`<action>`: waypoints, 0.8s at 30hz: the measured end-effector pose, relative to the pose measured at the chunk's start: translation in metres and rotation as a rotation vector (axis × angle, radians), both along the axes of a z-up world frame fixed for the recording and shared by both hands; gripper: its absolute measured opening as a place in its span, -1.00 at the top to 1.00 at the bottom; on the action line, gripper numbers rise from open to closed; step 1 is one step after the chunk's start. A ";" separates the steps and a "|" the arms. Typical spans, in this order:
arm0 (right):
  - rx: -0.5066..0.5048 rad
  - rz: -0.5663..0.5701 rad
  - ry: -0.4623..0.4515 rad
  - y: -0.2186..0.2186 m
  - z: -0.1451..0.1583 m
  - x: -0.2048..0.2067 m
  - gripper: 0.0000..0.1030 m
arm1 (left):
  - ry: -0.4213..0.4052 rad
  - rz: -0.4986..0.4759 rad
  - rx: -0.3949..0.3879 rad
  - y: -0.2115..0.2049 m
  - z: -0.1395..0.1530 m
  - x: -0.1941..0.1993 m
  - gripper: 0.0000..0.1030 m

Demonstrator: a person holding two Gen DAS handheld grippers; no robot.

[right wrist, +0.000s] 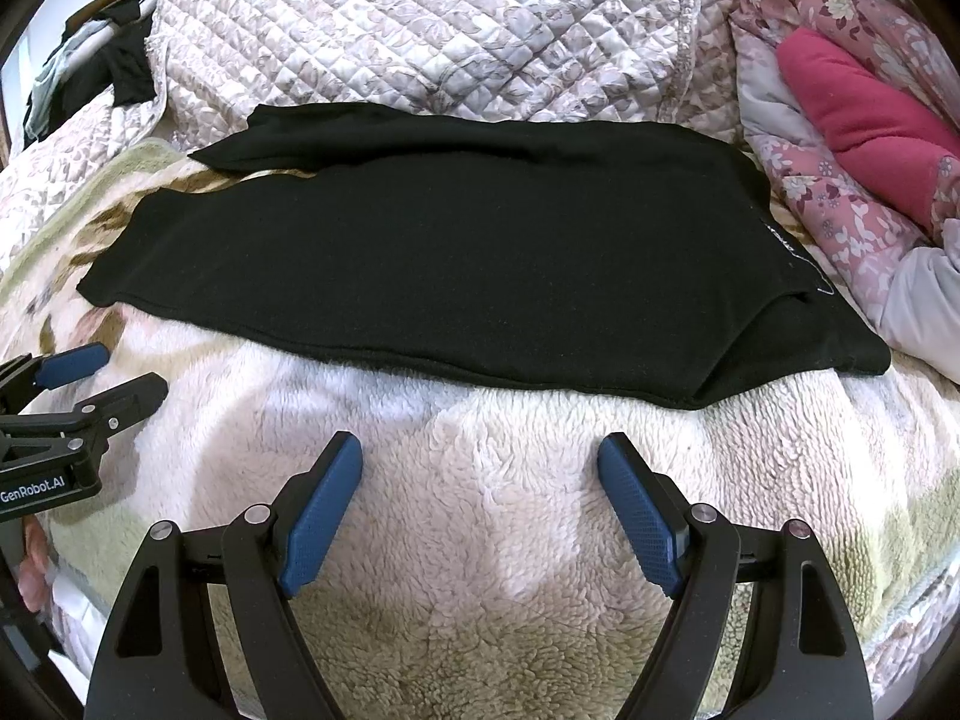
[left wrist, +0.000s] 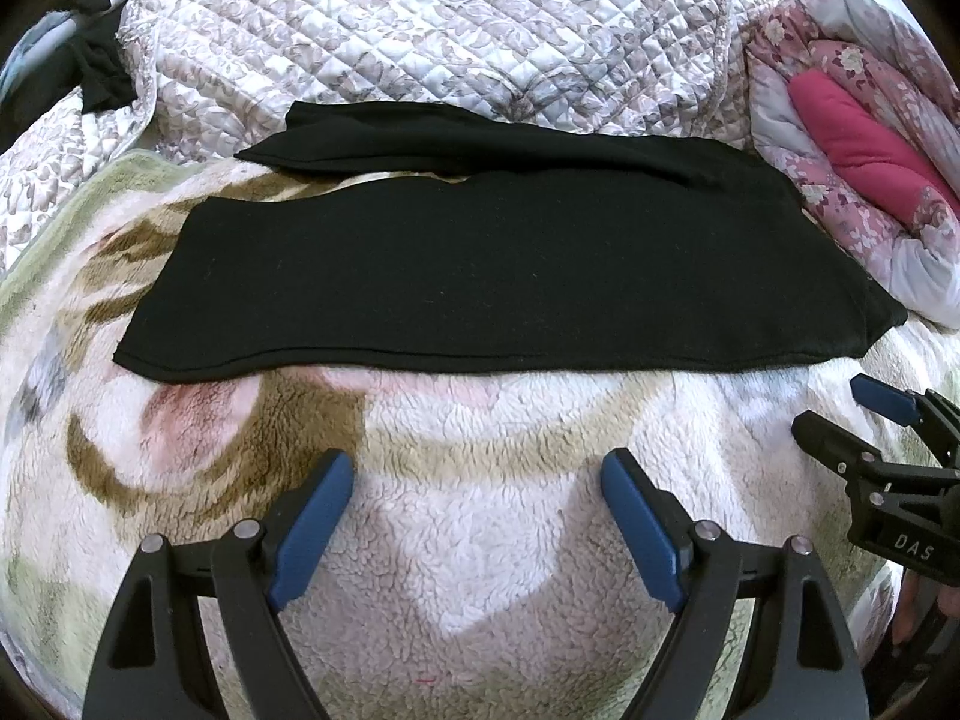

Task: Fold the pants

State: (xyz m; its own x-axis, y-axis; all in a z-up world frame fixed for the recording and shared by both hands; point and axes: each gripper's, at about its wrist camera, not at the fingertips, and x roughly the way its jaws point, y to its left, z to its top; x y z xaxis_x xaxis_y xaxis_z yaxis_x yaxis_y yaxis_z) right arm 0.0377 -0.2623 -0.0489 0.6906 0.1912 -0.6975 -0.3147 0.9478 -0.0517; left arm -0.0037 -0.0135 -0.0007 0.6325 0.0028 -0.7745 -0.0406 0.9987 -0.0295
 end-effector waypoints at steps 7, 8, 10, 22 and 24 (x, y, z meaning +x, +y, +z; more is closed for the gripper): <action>0.000 -0.001 0.001 0.001 0.000 0.000 -0.57 | 0.000 0.000 0.000 0.000 0.000 0.000 -0.69; 0.000 -0.001 0.001 0.001 0.000 0.000 -0.57 | 0.000 0.000 0.000 0.000 0.000 0.000 -0.69; -0.001 -0.001 0.001 0.001 0.000 0.000 -0.57 | 0.000 0.000 0.000 0.000 0.000 0.000 -0.69; -0.002 -0.001 0.001 0.001 0.000 0.000 -0.57 | -0.001 -0.001 0.001 -0.002 0.000 -0.002 -0.69; -0.002 -0.001 0.002 0.001 0.000 0.000 -0.57 | -0.001 -0.001 0.000 -0.001 0.000 -0.002 -0.69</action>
State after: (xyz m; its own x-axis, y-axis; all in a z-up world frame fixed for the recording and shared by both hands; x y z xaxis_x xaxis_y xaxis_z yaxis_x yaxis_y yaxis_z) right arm 0.0379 -0.2613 -0.0486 0.6897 0.1890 -0.6989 -0.3138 0.9480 -0.0533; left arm -0.0055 -0.0143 -0.0008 0.6333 0.0023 -0.7739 -0.0394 0.9988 -0.0293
